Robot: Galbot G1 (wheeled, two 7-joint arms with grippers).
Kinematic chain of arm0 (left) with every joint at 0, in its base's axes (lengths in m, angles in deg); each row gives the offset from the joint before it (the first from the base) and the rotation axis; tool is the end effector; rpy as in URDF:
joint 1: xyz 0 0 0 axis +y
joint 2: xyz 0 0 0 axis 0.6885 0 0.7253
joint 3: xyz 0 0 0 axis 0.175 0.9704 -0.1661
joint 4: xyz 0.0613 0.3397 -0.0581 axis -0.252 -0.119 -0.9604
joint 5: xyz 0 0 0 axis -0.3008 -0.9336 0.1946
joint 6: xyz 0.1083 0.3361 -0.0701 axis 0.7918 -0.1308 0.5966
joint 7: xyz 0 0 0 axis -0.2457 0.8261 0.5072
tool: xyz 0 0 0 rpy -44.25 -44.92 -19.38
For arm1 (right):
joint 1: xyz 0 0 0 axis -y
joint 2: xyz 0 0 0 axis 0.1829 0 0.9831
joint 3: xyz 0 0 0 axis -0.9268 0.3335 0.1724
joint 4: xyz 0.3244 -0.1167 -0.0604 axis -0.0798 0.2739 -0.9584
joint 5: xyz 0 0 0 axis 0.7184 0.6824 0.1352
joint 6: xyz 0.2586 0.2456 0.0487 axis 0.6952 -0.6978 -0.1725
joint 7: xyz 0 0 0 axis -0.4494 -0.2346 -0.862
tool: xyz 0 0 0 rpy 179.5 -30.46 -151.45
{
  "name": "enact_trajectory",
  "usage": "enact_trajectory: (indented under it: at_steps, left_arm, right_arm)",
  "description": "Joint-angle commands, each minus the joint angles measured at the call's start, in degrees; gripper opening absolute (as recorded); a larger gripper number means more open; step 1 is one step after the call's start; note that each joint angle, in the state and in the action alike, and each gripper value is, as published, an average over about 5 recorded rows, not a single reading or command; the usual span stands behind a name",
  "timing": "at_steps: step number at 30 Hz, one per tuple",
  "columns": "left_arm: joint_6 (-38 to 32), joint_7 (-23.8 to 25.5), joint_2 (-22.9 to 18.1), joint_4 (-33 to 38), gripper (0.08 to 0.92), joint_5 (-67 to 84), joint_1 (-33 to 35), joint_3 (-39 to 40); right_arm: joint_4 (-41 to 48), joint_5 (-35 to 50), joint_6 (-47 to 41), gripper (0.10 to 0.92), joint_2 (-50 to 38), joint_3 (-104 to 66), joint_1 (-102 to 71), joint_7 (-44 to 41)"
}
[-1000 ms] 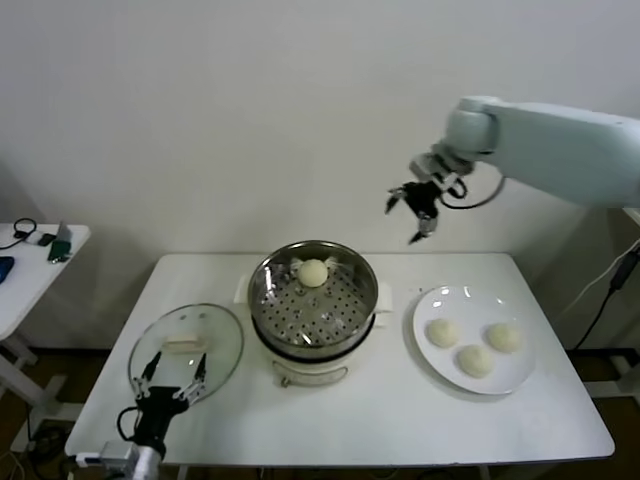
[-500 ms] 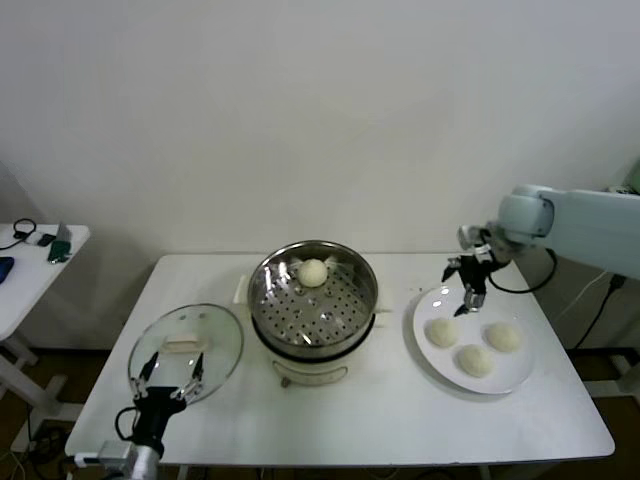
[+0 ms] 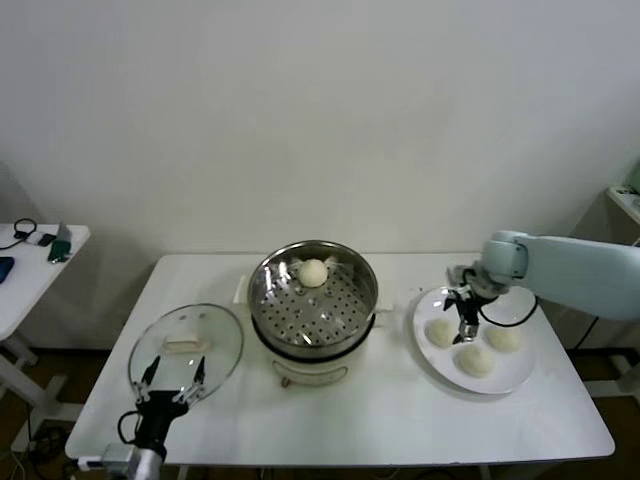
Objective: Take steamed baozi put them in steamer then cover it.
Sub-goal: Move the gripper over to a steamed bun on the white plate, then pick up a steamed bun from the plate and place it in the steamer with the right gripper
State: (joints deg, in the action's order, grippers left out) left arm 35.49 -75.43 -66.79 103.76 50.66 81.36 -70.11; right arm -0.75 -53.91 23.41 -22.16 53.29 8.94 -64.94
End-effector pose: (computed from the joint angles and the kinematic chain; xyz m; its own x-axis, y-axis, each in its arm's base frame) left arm 0.1530 0.0906 -0.3583 -0.9813 -0.0359 0.1892 -0.0272 0.9984 0.0486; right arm 0.5405 -0.1308 -0.2107 -0.1221 -0.0835 0.9890 -0.9925 0.0074 -0.1220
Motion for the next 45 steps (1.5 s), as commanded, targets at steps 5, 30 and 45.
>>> enact_trajectory:
  at_steps: [5, 30, 45]
  left_arm:
    - [-0.18, -0.04, -0.04, -0.16, 0.823, -0.02, 0.05, 0.11]
    - [-0.14, -0.31, -0.55, 0.68, 0.823, 0.01, 0.18, 0.18]
    - [0.3, -0.18, 0.21, 2.6, 0.823, -0.03, 0.22, -0.1]
  right_arm:
    - [6.78, -2.86, -1.02, 0.785, 2.36, -4.85, -6.49, 0.92]
    - [2.97, 2.07, -0.35, 0.5, 1.15, -1.79, 1.88, -4.11]
    - [-8.19, 23.08, 2.0, 0.486, 10.19, 14.5, 46.5, -14.16]
